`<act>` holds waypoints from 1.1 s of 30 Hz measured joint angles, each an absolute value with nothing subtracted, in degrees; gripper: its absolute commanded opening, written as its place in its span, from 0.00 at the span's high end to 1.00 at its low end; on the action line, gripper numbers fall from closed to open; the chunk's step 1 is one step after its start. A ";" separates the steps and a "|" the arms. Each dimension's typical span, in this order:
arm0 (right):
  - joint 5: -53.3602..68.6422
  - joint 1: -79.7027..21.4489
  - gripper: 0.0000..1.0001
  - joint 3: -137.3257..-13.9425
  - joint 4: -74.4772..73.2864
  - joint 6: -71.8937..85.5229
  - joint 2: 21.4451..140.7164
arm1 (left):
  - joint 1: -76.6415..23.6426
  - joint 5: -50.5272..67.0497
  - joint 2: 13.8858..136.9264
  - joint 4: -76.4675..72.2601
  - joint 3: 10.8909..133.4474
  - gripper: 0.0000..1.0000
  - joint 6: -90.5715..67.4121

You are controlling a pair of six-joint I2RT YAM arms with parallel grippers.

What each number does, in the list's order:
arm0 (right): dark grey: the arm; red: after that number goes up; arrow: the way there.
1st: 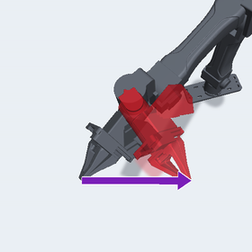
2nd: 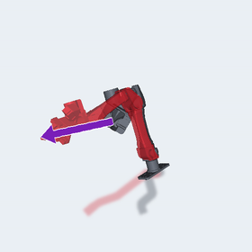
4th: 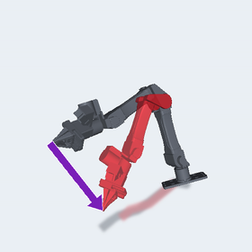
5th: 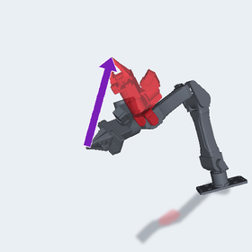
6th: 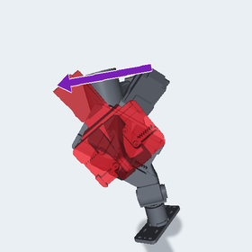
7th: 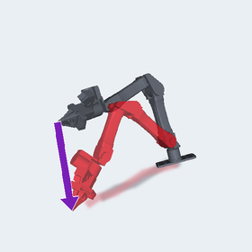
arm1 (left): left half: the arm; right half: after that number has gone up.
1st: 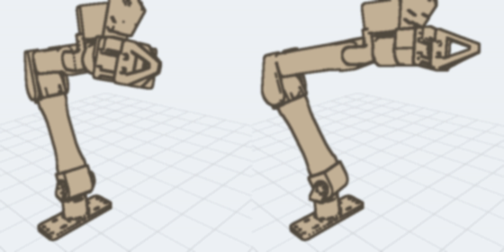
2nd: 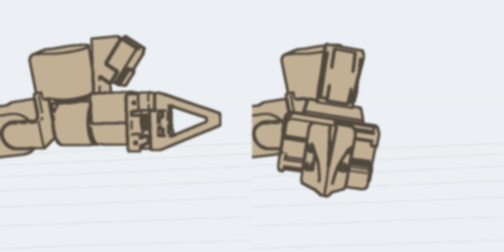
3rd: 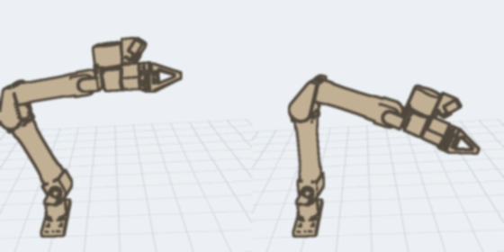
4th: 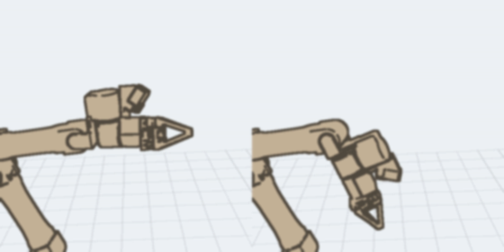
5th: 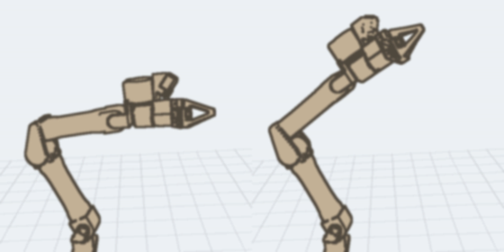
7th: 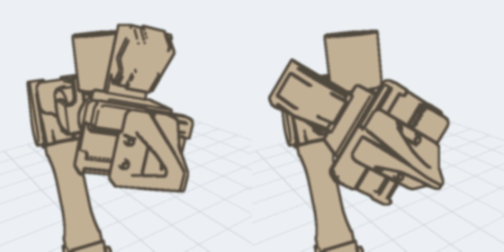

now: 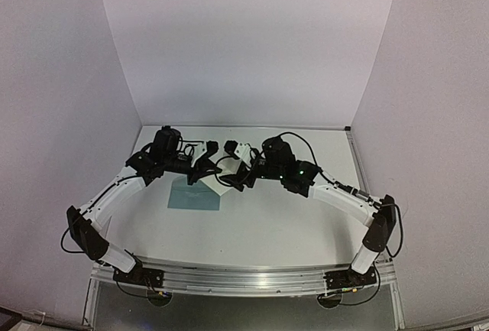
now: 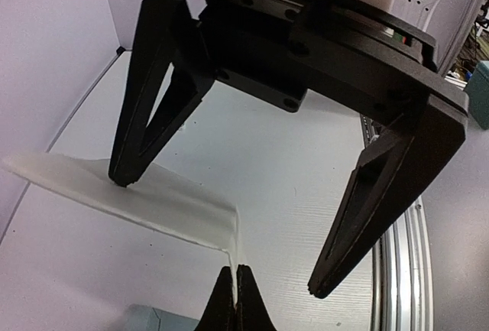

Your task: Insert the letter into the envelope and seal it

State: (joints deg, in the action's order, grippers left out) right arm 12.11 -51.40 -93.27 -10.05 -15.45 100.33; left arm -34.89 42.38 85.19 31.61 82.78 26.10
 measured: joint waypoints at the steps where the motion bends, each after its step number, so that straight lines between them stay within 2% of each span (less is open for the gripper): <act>1: 12.16 -51.40 0.11 -93.57 -9.78 -15.59 100.69 | -34.89 42.70 85.19 31.62 82.78 1.00 26.49; 5: 12.33 -51.40 0.19 -93.80 -9.51 -16.44 101.94 | -34.89 43.75 85.19 31.90 82.80 1.00 28.59; 8: 12.61 -51.37 0.37 -93.76 -9.60 -17.20 102.57 | -34.89 44.19 85.19 32.03 82.81 1.00 30.13; 10: 12.85 -51.35 0.43 -93.76 -9.60 -17.91 102.71 | -34.89 44.73 85.19 32.06 82.81 1.00 30.66; 18: 13.89 -51.37 0.54 -93.51 -9.59 -18.91 102.87 | -34.87 46.15 85.19 32.56 83.17 1.00 32.15; 28: 14.88 -51.37 0.84 -91.46 -9.54 -20.03 102.87 | -34.87 46.54 85.27 33.56 84.05 1.00 34.68; 31: 15.15 -51.37 0.97 -91.25 -9.49 -20.03 102.87 | -34.87 46.54 85.30 33.58 84.05 1.00 34.68; 33: 15.27 -51.37 1.00 -91.04 -9.46 -19.98 102.87 | -34.87 46.48 85.30 33.57 84.05 1.00 34.68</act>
